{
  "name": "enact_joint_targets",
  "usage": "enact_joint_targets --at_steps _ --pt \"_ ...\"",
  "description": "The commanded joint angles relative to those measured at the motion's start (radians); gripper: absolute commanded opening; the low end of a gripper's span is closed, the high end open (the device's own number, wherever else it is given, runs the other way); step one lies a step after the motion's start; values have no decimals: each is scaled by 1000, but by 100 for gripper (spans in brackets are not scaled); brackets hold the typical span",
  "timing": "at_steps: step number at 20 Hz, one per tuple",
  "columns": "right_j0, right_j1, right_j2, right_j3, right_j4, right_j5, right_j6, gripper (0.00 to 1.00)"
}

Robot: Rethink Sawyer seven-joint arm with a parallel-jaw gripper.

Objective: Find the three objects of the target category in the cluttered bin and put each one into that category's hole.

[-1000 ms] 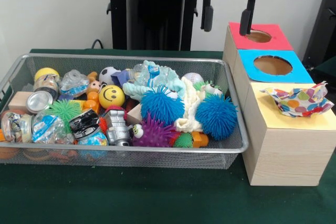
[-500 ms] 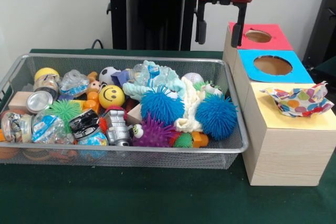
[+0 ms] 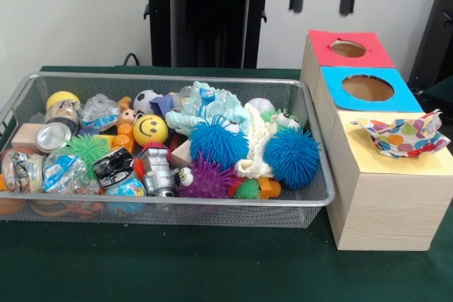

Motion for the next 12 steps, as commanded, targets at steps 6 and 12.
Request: enact_joint_targets --at_steps 6,12 --pt "-56 -106 80 162 30 117 -206 100" --pt "-99 -93 84 228 -13 -1 -204 100"
